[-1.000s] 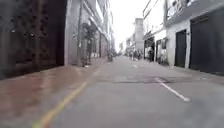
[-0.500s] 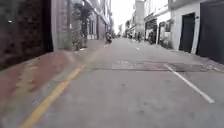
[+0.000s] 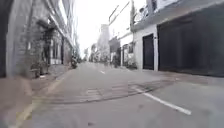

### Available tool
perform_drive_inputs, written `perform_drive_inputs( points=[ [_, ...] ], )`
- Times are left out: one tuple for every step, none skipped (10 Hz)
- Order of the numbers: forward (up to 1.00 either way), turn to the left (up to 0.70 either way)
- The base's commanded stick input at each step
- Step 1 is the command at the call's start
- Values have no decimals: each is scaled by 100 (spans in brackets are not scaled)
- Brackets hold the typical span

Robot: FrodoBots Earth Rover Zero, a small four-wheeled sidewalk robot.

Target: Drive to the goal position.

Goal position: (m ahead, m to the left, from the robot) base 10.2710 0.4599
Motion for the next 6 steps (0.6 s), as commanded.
perform_drive_inputs(
  points=[
    [100, 0],
    [100, 0],
    [100, 0],
    [100, 0],
    [100, 0],
    [100, 0]
  ],
)
